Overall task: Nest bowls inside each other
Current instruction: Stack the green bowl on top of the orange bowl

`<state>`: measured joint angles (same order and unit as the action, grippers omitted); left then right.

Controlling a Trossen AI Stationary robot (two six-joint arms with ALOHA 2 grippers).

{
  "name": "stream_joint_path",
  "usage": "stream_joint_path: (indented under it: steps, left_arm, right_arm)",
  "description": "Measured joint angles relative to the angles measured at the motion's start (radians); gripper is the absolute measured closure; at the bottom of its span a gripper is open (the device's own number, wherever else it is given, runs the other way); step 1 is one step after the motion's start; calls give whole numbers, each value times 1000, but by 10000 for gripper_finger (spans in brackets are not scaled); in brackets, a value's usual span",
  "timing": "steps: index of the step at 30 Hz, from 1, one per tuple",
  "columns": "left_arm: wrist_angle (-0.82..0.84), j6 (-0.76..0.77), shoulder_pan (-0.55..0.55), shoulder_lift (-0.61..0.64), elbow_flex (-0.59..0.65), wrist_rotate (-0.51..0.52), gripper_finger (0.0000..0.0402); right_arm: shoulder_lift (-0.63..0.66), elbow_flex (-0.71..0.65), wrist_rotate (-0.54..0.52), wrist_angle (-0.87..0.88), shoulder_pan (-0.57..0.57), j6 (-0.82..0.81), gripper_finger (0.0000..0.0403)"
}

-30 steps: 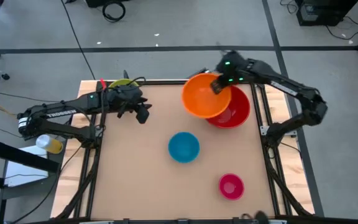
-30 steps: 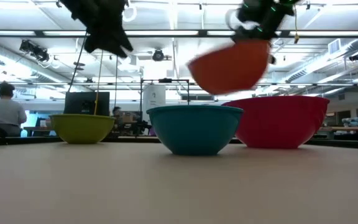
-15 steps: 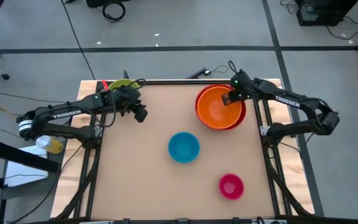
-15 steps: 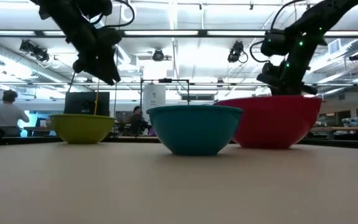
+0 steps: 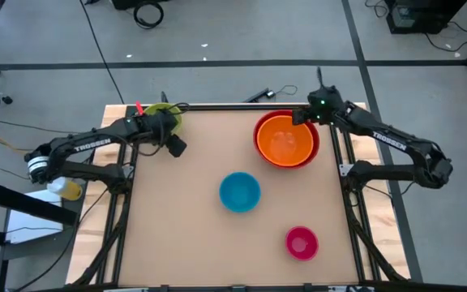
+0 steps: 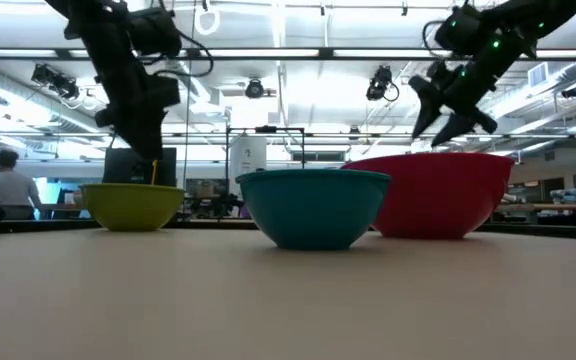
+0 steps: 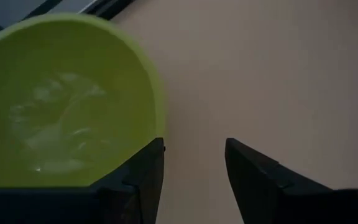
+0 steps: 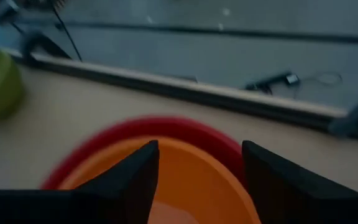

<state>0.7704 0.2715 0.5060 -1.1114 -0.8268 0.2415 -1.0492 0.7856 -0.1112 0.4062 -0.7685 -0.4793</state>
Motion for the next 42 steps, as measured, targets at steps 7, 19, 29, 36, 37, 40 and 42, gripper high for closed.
stream_joint_path:
  steps: [7,19,29,36,37,40,42]
  left_arm:
    - [6,-126,44,-131,0,-2,230]
    - [-167,-181,143,-370,0,0,305]
    - [-201,-461,6,-308,0,-13,389]
    - [-308,-823,-152,-235,-69,118,390]
    - [-329,-879,-173,-234,-82,143,391]
    - [-391,-1055,-212,-238,-110,178,391]
    - [-430,-1155,-229,-250,-124,184,390]
  right_arm:
    - [38,0,9,-39,0,0,171]
    - [39,0,90,-39,38,-51,172]
    - [37,0,195,-123,74,-124,172]
    - [-39,2,227,-267,130,-180,172]
    - [-60,2,232,-288,139,-185,172]
    - [-131,47,242,-294,169,-192,172]
    - [-177,99,243,-283,188,-192,172]
